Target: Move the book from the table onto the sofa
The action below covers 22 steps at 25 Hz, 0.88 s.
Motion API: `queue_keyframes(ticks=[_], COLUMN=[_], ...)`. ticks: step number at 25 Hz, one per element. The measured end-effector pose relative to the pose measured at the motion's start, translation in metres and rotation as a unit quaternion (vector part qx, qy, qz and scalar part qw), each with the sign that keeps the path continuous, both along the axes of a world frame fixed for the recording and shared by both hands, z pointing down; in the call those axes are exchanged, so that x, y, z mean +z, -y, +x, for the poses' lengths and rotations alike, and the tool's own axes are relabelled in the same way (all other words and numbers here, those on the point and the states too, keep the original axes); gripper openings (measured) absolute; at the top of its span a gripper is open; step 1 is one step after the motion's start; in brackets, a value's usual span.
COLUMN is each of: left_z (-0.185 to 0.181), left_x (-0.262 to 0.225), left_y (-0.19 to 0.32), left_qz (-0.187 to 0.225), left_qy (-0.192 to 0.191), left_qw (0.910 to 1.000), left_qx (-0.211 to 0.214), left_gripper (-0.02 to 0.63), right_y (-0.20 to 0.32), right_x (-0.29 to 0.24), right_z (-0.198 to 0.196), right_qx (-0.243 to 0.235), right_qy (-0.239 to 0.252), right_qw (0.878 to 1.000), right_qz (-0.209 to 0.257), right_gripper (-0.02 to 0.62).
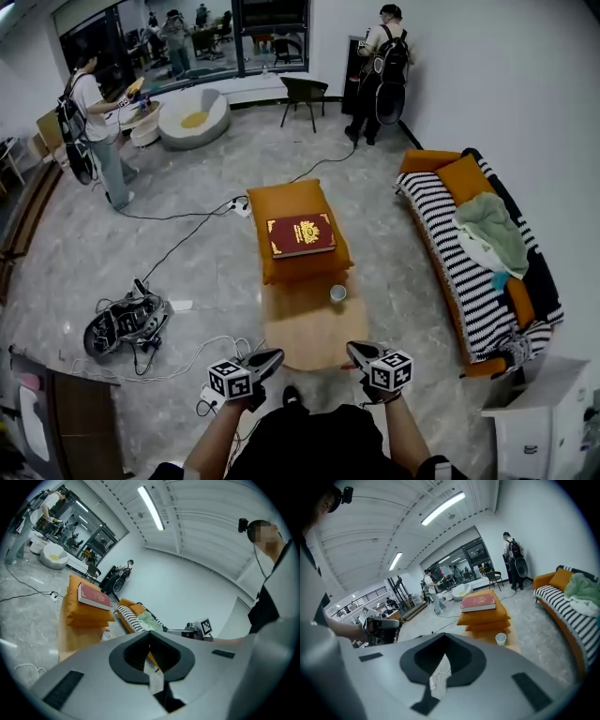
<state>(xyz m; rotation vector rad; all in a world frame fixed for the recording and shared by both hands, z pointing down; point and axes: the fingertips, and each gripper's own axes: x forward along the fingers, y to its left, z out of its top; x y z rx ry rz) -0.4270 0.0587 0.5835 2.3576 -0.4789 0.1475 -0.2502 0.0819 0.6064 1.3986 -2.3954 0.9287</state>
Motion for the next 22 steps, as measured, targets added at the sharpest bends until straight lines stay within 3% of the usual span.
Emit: queue_keyframes(ticks=[9,16,22], left_z=[-0.015,0.003,0.044], left_x=[0.011,0.012,0.016], left_y=[0.043,0.081,0.115], left_qz=[-0.018,-0.016,-0.022], left_qy=[-0.001,0.009,0.026], left_qw=[0.9995,0.9984,0.9954], left_qx=[-0.025,-0.054,-0.089], left_gripper=[0.011,0.011,0.011], right_y=[0.04,0.095,0.147], right_x=[0.009,0.014,0.014], right_z=[0.016,0.042,0.088], right_qx=[0.022,0.003,-0.034], right_qy=[0.006,0.012,0.025], right_qw=[1.0,1.0,0.999], right_qz=[-0.012,-0.008,-0.003], right_gripper=[0.006,0.006,0.006])
